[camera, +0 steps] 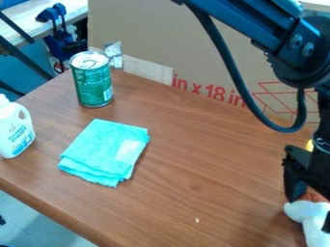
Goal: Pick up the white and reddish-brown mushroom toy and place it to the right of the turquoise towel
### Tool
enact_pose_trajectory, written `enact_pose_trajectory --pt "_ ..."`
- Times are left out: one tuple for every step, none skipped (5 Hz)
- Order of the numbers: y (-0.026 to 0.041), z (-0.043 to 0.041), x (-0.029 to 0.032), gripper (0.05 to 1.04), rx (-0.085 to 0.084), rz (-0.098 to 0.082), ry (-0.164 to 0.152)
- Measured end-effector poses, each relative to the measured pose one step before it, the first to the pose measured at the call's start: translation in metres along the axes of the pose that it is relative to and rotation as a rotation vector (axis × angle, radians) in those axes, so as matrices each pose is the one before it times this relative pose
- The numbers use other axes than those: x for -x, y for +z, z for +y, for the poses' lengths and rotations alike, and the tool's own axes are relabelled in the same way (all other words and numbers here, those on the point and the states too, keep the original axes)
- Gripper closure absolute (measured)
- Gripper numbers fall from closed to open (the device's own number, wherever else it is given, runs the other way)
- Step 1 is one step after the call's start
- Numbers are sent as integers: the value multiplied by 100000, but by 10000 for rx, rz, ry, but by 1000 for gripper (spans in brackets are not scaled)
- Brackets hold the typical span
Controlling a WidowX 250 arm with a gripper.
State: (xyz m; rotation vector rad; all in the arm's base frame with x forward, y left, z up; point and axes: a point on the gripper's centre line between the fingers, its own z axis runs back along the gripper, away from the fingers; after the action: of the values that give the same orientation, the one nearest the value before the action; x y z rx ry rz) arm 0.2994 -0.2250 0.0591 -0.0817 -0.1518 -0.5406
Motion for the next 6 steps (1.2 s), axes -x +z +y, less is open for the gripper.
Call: enact_pose_trajectory --pt "-990 58 473 78 -9 491 79" --pt "-409 -10 -294 78 -43 320 327" --pt "-474 24 -72 129 -71 162 60" --pt "-177 250 26 317 -135 121 125" --pt "294 438 419 484 -260 -87 -5" --pt "335 1019 500 586 -187 429 -437"
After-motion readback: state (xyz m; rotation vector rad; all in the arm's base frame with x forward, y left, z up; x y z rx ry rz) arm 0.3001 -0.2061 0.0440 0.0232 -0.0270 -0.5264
